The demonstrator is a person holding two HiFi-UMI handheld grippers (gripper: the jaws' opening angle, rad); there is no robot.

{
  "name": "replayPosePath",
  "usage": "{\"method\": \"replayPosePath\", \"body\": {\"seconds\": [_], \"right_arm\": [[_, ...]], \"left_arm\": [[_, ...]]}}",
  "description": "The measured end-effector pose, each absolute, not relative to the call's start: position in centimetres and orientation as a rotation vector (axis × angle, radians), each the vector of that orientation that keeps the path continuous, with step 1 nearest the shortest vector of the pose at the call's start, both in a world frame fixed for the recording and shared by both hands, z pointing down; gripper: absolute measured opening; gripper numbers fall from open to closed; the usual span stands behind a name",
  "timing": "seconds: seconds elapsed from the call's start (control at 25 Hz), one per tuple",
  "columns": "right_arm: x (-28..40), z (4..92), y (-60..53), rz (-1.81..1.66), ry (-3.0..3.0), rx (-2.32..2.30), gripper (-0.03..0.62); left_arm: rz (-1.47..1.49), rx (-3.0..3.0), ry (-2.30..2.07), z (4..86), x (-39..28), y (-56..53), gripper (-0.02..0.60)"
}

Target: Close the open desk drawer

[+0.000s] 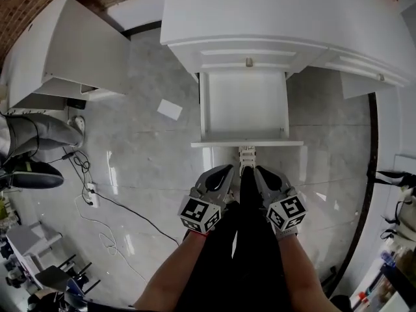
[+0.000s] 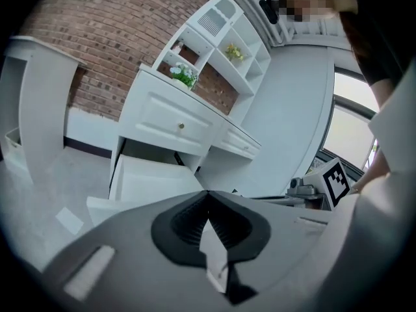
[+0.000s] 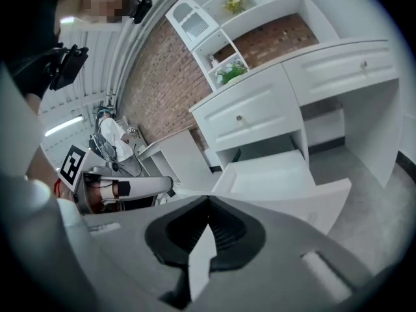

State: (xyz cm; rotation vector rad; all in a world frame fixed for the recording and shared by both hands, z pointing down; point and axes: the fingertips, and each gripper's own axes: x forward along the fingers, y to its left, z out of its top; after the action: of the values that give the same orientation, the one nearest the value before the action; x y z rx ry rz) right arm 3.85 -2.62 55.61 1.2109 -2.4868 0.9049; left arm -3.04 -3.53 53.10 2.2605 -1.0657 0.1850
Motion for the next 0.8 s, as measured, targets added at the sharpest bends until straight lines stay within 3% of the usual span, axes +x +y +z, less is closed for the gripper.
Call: {"method": "replayPosePath", "body": {"seconds": [0.36, 0.8], "right_arm": [[3.9, 64.0, -5.4, 0.969, -2.392, 1.272, -0.002], [5.1, 66.4, -7.7, 1.050, -2.371, 1.399, 0.000]], "left_arm": [[0.238, 2.166, -1.064, 62.3, -2.1, -4.4, 0.003], [0.209, 2.120, -1.120, 65.1, -1.3, -6.7, 0.003]]}}
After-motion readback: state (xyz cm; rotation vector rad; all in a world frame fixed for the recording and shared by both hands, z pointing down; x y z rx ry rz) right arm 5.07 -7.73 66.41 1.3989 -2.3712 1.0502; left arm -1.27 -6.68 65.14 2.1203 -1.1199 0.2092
